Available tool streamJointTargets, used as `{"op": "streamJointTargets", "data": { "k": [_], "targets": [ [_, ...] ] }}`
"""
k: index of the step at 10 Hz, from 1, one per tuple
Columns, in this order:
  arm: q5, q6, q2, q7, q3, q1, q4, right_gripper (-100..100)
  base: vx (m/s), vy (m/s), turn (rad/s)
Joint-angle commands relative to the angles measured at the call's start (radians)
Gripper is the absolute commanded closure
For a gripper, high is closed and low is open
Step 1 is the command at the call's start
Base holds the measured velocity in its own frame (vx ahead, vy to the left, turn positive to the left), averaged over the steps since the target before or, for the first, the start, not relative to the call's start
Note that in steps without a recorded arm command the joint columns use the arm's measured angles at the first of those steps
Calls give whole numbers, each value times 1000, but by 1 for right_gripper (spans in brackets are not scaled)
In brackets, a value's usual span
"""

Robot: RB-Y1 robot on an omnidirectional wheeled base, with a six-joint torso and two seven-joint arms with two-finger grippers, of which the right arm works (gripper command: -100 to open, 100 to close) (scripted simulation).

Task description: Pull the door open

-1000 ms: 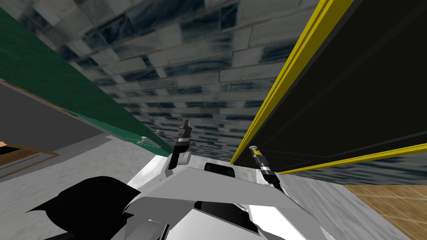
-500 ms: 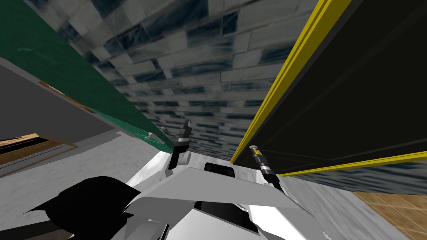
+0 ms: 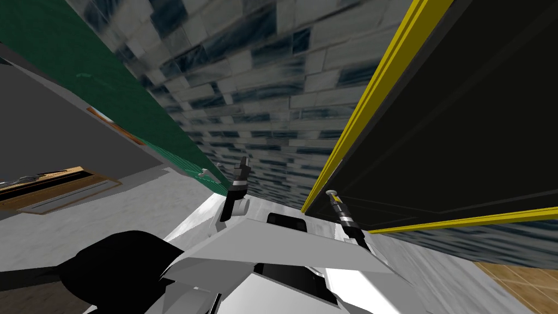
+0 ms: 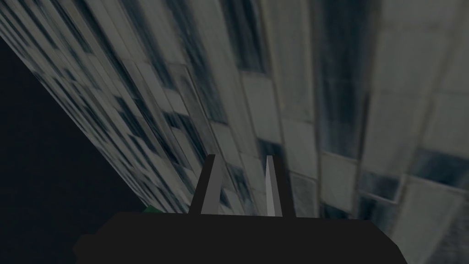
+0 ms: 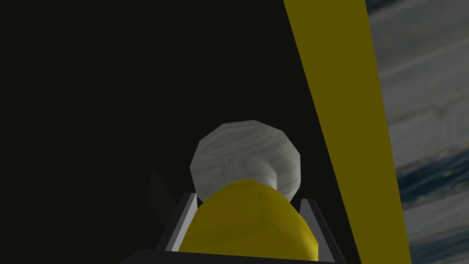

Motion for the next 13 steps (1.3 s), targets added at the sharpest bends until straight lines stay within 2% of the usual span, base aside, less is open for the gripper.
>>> {"op": "streamJointTargets", "data": {
  "k": [1,13],
  "targets": [
    [-11,2,1,-42,1,0,0,100,-39,-18,53],
    [-96,22,9,-338,12,-13,0,100,-46,-24,72]
  ]
}}
